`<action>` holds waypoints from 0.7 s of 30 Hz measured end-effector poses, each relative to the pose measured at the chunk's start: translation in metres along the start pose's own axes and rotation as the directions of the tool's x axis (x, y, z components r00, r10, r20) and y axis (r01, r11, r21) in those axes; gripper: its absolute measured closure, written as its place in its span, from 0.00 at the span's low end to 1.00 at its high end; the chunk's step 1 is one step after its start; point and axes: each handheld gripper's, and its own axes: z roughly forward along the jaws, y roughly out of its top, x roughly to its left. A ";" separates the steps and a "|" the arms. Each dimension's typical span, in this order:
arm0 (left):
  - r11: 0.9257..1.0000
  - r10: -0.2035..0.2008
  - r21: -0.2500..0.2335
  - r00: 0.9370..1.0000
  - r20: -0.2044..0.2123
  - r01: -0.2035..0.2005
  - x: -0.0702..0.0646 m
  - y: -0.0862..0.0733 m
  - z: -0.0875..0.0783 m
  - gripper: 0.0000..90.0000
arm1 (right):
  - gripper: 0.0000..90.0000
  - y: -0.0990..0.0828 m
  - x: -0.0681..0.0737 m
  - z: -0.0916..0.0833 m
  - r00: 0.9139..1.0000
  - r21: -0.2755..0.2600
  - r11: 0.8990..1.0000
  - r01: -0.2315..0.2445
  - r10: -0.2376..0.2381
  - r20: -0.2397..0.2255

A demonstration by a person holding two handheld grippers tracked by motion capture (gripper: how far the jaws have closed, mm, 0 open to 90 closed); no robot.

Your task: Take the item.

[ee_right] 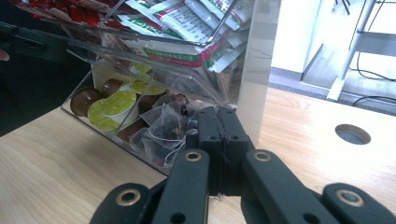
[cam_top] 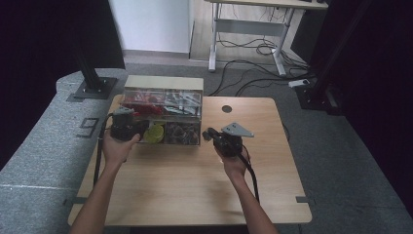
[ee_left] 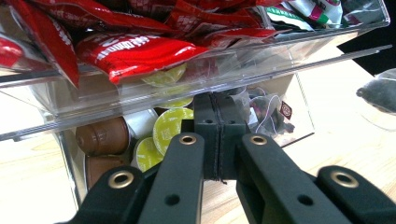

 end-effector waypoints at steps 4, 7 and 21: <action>1.000 0.000 0.000 1.000 0.002 0.000 0.000 0.000 0.000 0.99 | 0.99 0.000 -0.003 -0.005 1.000 -0.005 1.000 0.003 -0.003 0.006; 1.000 -0.002 0.000 1.000 0.002 0.002 0.000 0.000 0.000 0.99 | 0.99 -0.002 -0.007 -0.007 1.000 -0.003 1.000 -0.002 0.002 0.013; 1.000 0.000 0.001 1.000 -0.001 0.000 0.000 0.000 0.000 0.99 | 0.99 -0.008 -0.018 -0.014 0.999 -0.003 1.000 -0.016 0.016 0.035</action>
